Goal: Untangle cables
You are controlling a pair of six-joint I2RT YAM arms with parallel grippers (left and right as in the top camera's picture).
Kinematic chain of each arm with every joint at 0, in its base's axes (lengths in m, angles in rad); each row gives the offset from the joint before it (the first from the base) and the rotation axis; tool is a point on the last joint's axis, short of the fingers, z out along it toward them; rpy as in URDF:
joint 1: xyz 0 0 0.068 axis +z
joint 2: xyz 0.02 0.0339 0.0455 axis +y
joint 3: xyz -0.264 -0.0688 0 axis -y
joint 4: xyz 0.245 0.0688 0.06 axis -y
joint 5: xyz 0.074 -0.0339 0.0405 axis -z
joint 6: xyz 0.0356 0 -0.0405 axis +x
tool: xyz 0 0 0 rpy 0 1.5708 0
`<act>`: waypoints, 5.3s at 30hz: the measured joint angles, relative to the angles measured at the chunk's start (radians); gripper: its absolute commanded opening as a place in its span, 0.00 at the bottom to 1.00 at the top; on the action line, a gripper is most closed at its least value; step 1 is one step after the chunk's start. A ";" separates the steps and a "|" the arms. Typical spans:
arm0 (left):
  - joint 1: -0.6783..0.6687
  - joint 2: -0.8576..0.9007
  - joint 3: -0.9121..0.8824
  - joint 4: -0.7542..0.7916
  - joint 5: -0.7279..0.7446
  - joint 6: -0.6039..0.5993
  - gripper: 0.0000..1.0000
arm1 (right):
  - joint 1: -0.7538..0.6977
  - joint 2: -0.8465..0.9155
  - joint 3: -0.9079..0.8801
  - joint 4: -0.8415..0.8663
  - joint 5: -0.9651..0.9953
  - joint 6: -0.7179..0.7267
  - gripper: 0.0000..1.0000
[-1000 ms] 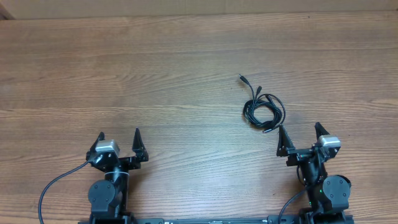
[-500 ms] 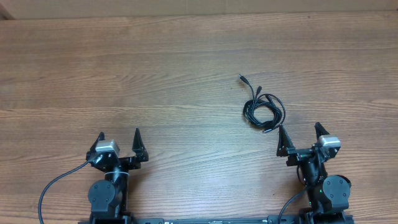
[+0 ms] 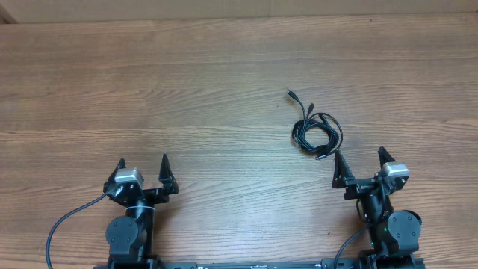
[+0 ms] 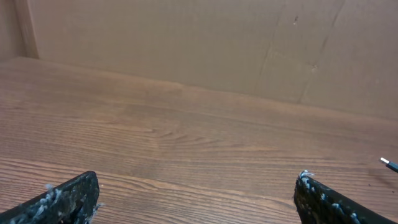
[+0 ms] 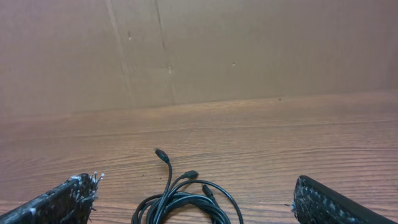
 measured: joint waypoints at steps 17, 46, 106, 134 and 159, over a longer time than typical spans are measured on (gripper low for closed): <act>0.000 0.000 0.000 0.000 0.000 0.000 1.00 | 0.000 0.000 0.000 0.000 0.001 0.000 1.00; 0.000 0.000 0.000 0.000 0.000 0.000 1.00 | 0.000 0.000 0.000 0.000 0.001 0.000 1.00; 0.000 0.478 0.605 -0.186 0.306 -0.033 1.00 | 0.000 0.000 0.000 0.000 0.000 0.000 1.00; -0.316 1.061 0.947 -0.391 0.495 -0.078 1.00 | 0.000 0.000 0.000 0.000 0.001 0.000 1.00; -0.443 1.307 0.962 -0.359 0.543 -0.290 0.95 | 0.000 0.000 0.000 0.000 0.000 0.000 1.00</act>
